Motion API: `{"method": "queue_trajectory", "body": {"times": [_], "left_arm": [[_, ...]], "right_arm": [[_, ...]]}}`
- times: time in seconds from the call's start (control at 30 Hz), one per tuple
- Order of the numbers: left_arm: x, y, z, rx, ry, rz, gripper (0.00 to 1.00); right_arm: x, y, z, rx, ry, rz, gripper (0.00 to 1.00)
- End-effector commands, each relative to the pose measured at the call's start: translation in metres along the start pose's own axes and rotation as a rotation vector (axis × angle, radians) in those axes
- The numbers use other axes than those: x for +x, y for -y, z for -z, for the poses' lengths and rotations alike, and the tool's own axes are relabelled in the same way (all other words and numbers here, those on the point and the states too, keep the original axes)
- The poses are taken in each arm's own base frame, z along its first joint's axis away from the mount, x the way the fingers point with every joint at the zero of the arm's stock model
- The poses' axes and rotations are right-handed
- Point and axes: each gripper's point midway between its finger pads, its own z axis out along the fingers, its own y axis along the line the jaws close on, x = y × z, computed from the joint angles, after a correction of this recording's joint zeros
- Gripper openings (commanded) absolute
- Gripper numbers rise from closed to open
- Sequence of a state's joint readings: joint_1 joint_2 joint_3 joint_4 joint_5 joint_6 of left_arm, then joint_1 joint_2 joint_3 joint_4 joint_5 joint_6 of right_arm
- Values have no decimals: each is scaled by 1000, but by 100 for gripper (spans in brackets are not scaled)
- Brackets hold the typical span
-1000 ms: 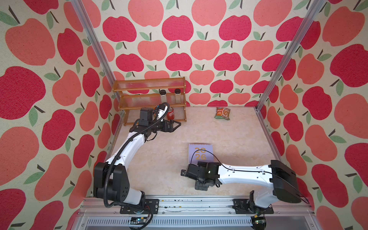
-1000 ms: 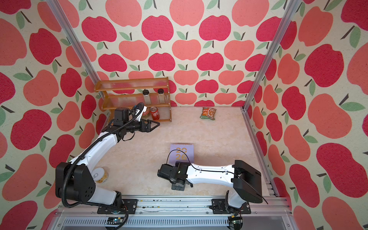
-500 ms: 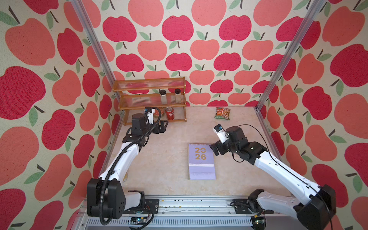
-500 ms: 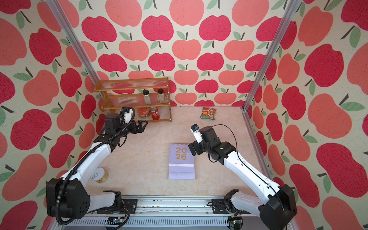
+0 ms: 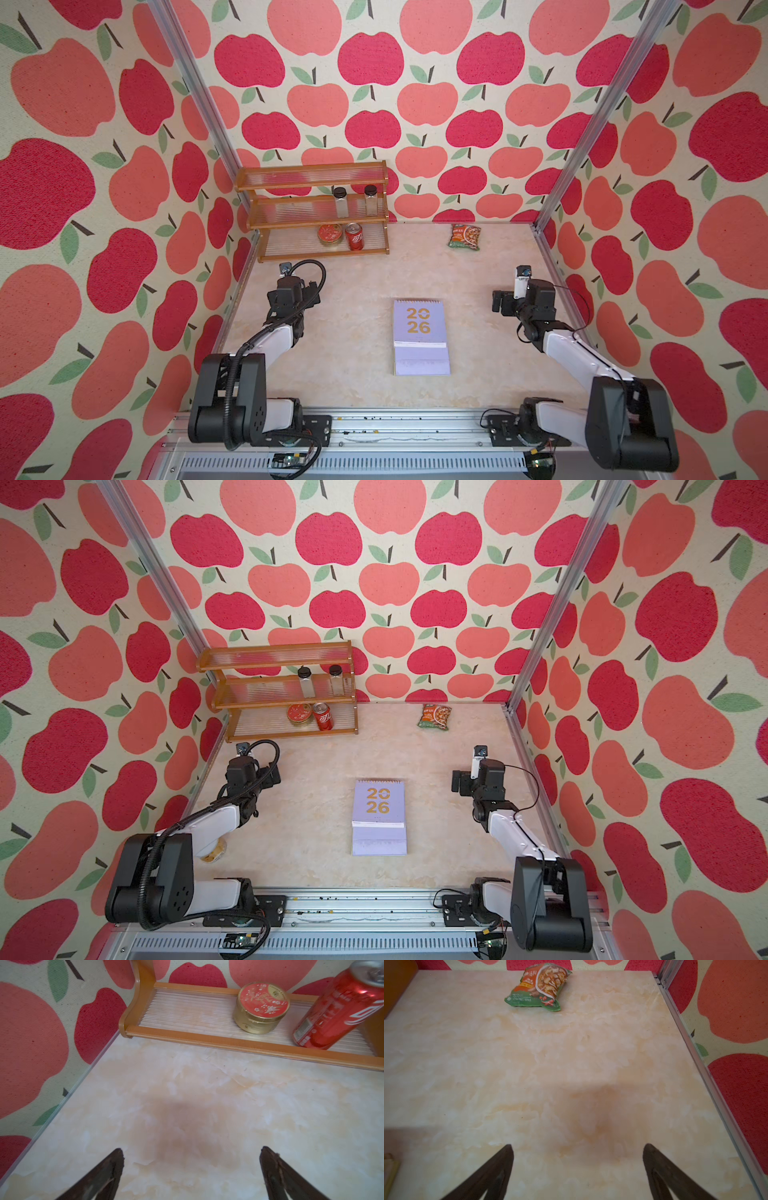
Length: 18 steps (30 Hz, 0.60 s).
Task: Stack the calendars
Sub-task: Reset both arms
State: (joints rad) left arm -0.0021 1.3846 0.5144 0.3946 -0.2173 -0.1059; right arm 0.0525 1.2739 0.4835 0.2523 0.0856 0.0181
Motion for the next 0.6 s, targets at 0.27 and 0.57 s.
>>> {"method": "queue_trajectory", "body": {"times": [0.27,0.57], "left_arm": [[1,-4,-23,50,121,-14,100],[8,1,-24,118,127,-11,99]], "right_arm": [[-22,-4,-27,-37,327,47,99],[-22,0,-33,22,250,55,99]]}}
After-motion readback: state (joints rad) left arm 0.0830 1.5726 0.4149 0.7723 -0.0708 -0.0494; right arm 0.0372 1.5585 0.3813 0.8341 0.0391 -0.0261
